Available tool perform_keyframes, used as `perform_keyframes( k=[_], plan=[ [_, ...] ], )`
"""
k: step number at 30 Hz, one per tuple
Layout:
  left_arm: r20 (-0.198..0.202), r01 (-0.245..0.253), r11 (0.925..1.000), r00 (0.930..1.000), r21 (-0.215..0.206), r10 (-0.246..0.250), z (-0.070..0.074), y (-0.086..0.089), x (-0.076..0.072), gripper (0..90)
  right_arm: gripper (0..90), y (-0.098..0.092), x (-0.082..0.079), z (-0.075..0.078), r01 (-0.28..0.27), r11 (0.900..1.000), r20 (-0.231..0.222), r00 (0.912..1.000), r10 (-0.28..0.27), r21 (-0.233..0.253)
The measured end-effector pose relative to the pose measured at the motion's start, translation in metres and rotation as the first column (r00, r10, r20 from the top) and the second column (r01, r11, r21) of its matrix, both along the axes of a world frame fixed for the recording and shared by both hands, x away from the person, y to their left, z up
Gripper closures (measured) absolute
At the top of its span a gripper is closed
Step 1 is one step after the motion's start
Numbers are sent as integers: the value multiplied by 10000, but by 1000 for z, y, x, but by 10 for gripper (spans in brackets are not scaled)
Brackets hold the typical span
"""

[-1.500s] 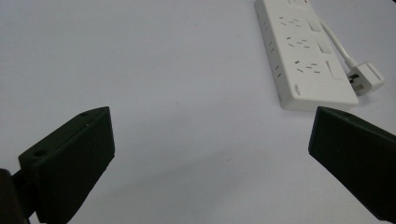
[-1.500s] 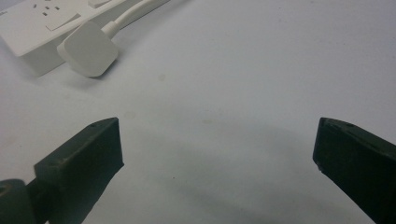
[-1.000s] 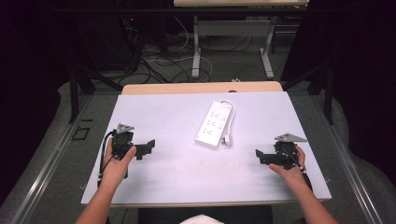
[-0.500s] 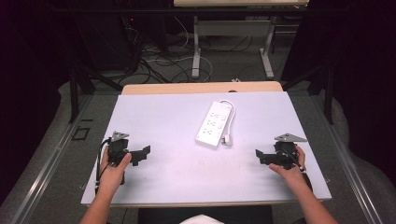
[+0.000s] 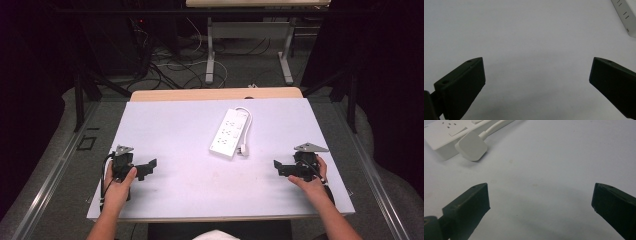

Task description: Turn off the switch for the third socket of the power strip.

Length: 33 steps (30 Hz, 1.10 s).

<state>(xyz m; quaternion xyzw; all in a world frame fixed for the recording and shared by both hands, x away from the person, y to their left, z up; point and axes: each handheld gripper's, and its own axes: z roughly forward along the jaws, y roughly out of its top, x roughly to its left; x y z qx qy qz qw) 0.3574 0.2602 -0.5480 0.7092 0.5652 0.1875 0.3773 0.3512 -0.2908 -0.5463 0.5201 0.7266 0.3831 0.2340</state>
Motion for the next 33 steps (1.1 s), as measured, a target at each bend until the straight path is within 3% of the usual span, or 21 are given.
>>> perform_keyframes(
  k=[6,33],
  plan=[
    [-136,-69,9998,9999,209,71,-6,2,0,4,10,0,0,0,-21,10000,5,10000,21,2],
    [-262,-486,9986,9985,-203,481,-12,12,1,4,9,0,0,0,-38,10000,12,10000,38,-6]
  ],
)
